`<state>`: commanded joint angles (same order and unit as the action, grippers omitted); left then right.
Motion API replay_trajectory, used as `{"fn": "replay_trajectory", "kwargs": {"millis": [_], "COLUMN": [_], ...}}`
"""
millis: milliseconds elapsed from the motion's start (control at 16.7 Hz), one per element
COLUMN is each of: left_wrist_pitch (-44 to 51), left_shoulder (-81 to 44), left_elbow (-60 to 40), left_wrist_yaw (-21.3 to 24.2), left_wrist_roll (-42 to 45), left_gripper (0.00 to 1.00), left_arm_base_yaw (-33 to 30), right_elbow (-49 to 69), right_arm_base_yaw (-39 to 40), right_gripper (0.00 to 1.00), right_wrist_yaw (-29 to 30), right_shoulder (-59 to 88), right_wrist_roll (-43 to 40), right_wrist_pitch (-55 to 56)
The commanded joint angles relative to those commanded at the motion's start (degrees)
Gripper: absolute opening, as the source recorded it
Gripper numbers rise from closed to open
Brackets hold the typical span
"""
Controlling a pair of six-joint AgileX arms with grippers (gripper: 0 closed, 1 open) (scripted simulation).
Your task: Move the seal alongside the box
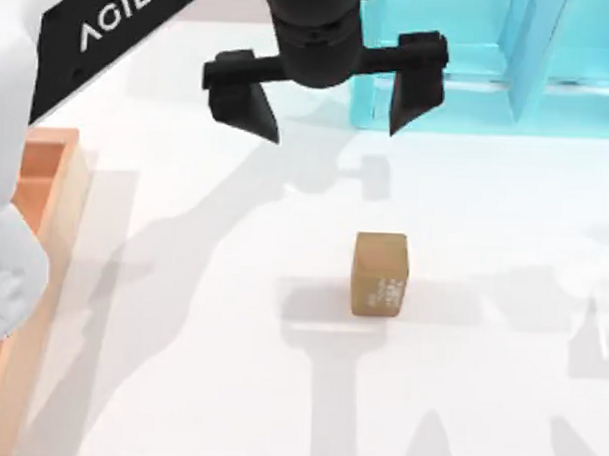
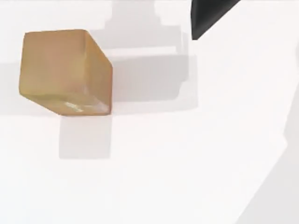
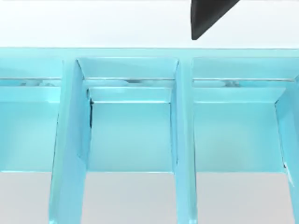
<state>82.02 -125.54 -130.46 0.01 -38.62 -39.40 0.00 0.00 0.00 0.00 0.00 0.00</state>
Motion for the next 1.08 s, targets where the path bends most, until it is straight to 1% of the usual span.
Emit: {"fn": "replay_trajectory", "kwargs": {"millis": [240,480,900,1080], "left_wrist_pitch": [8.5,13.0,13.5,11.4], "left_shoulder": [-12.8,-19.7,-20.7,-20.3], "left_elbow": [-12.8,-20.1,-21.0,-18.8], "left_wrist_yaw": [0.5,0.3,0.3,0.3], "left_wrist_roll": [-3.3,-5.5,-5.8,-5.7], "left_gripper": [1.0,1.0,1.0,1.0], "left_arm_base_yaw": [-4.7,-6.8,-6.7,-6.8], "right_elbow": [0.0,0.0,0.0,0.0], "right_arm_base_yaw": [0.0,0.0,0.0,0.0], "right_gripper": [1.0,1.0,1.0,1.0], "right_wrist_yaw": [0.0,0.0,0.0,0.0], "right_shoulder": [0.0,0.0,0.0,0.0], "right_wrist_roll": [0.0,0.0,0.0,0.0], "right_wrist_pitch": [0.0,0.0,0.0,0.0]}}
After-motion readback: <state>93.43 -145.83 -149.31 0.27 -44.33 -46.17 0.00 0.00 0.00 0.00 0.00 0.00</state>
